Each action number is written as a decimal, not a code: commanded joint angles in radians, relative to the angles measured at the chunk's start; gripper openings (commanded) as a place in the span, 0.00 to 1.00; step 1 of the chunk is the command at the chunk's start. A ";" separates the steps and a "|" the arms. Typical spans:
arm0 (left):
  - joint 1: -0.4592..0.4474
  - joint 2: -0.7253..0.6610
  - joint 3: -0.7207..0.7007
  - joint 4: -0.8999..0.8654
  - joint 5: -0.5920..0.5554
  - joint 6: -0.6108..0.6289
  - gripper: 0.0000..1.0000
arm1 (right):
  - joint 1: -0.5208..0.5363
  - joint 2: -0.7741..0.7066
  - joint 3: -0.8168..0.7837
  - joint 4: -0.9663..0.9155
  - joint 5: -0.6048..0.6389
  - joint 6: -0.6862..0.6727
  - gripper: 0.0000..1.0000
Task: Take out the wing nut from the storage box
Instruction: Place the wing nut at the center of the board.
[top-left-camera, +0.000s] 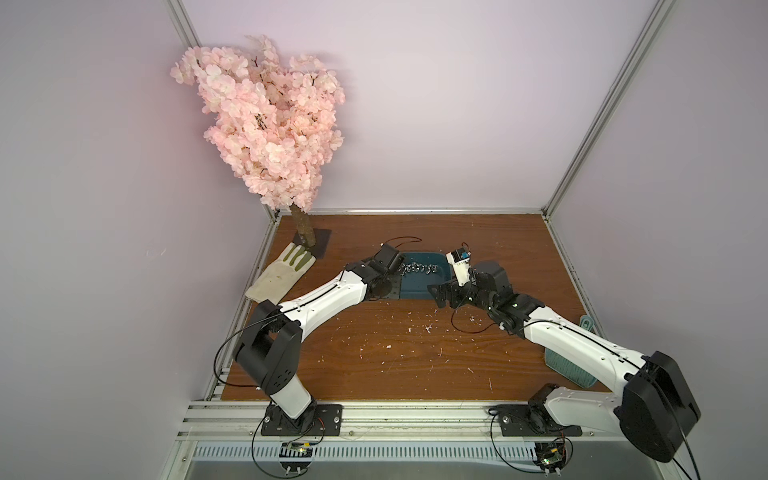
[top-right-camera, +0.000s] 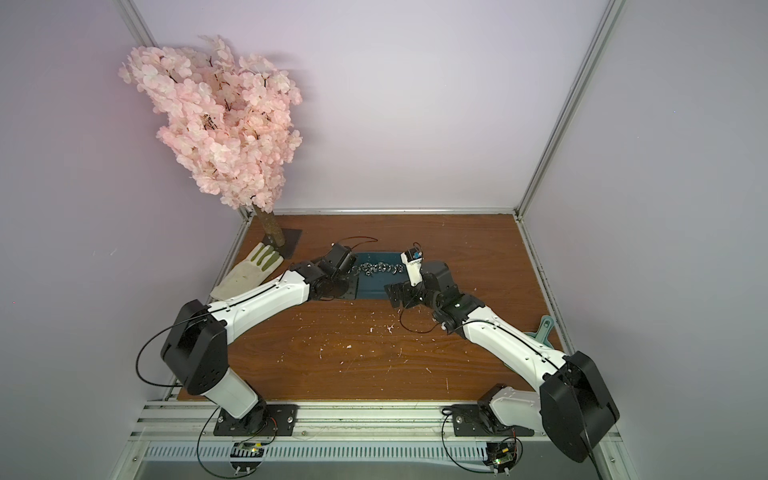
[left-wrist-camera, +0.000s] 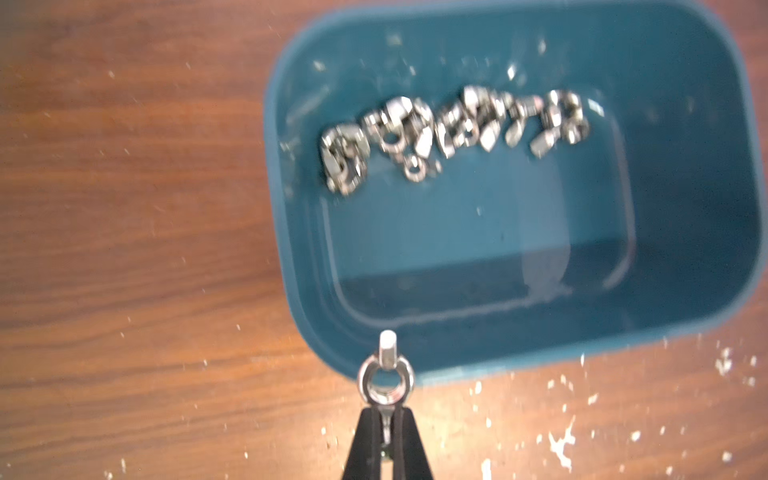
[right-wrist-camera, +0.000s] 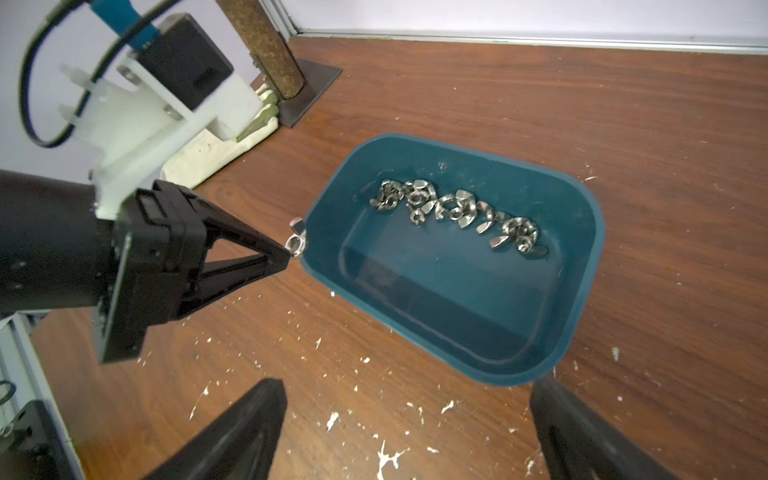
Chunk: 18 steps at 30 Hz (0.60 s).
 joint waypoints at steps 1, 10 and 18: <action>-0.049 -0.068 -0.083 -0.015 -0.002 -0.033 0.00 | 0.021 -0.046 -0.021 0.035 0.000 0.006 1.00; -0.135 -0.155 -0.320 0.132 0.052 -0.109 0.01 | 0.055 -0.075 -0.073 0.008 0.042 0.045 1.00; -0.136 -0.116 -0.380 0.196 0.060 -0.126 0.04 | 0.066 -0.099 -0.103 -0.010 0.074 0.064 1.00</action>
